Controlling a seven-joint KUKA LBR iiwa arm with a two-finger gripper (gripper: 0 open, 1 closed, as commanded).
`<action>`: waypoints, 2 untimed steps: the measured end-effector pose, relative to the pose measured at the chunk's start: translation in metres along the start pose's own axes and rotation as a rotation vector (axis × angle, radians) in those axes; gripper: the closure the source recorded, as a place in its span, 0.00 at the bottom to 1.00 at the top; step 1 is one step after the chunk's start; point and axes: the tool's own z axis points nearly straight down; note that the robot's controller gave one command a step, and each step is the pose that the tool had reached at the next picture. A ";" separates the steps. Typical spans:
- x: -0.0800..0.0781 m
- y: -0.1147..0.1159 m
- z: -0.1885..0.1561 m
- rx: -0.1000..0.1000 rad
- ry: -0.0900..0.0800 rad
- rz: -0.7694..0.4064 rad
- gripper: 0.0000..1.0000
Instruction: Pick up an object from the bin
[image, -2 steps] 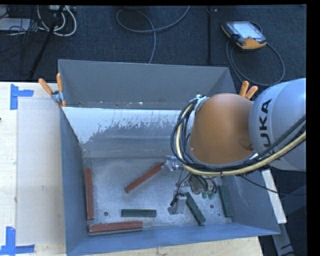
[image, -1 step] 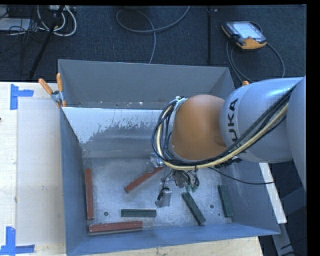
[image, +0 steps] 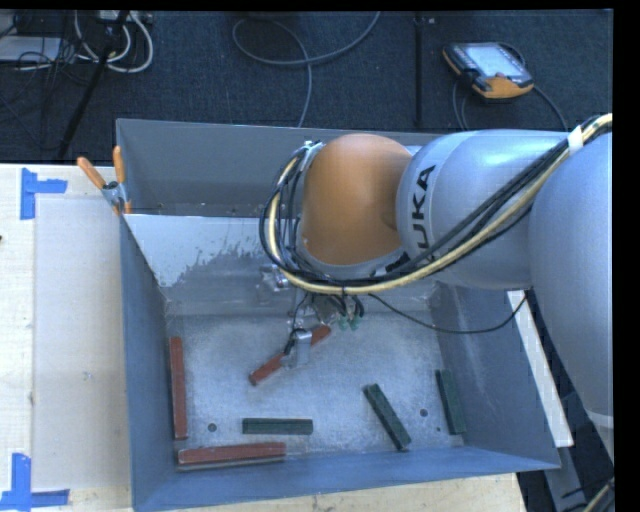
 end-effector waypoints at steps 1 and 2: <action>0.009 -0.039 -0.003 0.001 0.008 0.056 0.00; -0.004 -0.030 0.063 0.001 0.004 -0.246 0.00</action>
Offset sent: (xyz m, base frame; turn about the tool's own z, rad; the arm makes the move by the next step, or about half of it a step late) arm 0.0126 -0.0252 -0.0807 -0.2693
